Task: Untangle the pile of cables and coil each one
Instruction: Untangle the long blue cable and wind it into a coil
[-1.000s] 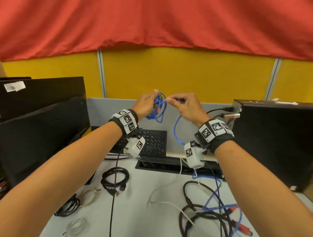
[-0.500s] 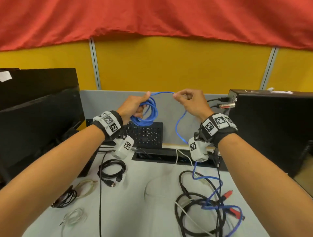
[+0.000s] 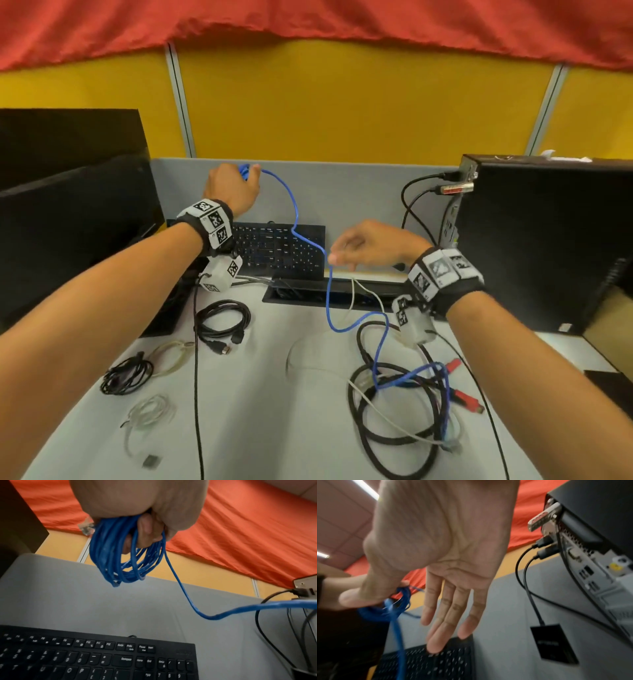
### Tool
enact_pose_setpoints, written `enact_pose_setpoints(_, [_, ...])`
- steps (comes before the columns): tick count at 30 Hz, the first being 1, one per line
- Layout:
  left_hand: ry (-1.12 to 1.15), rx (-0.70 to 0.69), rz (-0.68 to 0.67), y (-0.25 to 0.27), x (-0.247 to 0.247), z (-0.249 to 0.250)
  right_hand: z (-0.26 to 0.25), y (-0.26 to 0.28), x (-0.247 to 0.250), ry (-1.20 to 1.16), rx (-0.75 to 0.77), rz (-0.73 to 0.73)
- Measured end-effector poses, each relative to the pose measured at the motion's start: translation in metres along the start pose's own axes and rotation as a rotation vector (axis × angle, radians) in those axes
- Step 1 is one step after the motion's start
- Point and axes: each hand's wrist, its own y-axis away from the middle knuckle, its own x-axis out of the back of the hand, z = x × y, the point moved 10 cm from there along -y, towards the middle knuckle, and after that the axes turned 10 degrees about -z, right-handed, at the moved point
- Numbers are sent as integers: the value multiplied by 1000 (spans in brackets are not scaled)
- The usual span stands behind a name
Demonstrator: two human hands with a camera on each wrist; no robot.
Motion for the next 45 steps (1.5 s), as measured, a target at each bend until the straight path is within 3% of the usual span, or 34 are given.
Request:
enact_pose_setpoints(4, [92,2,-56,-6,-6,5,-13,-9,-26,-234,115,5])
enact_pose_setpoints(6, [105,16,-157,-6,-17,6,-29,-11,-26,-298,208,23])
enact_pose_setpoints(8, [164,32,-266,-1,-32,8,-41,-12,-16,-212,242,94])
enact_pose_setpoints(11, [404,-27,-411,14,-55,23,-53,-15,-1,-152,251,184])
enact_pose_setpoints(13, [601,-60,-529,31,-67,37,-58,-16,4,-204,280,194])
enact_pose_setpoints(16, [708,-156,-742,54,-84,56,-56,-14,18,-356,321,272])
enact_pose_setpoints(18, [715,-171,-825,65,-91,58,-45,-11,31,-468,305,352])
enact_pose_setpoints(20, [721,-150,-806,69,-90,56,-32,-8,43,-469,251,411])
enact_pose_setpoints(26, [827,-72,-926,83,-95,50,-23,0,64,-144,120,497])
enact_pose_setpoints(28, [677,-76,-834,76,-89,44,-26,-2,57,3,74,400])
enact_pose_setpoints(31, [385,-153,-586,52,-66,35,-20,-5,40,100,-11,213])
enact_pose_setpoints(35, [125,-181,-310,27,-33,23,-21,14,55,74,6,235])
enact_pose_setpoints(40, [182,15,-24,0,7,-12,-9,14,-12,171,-74,-303])
enact_pose_setpoints(45, [320,221,122,-3,20,-39,16,4,-60,102,-146,-404])
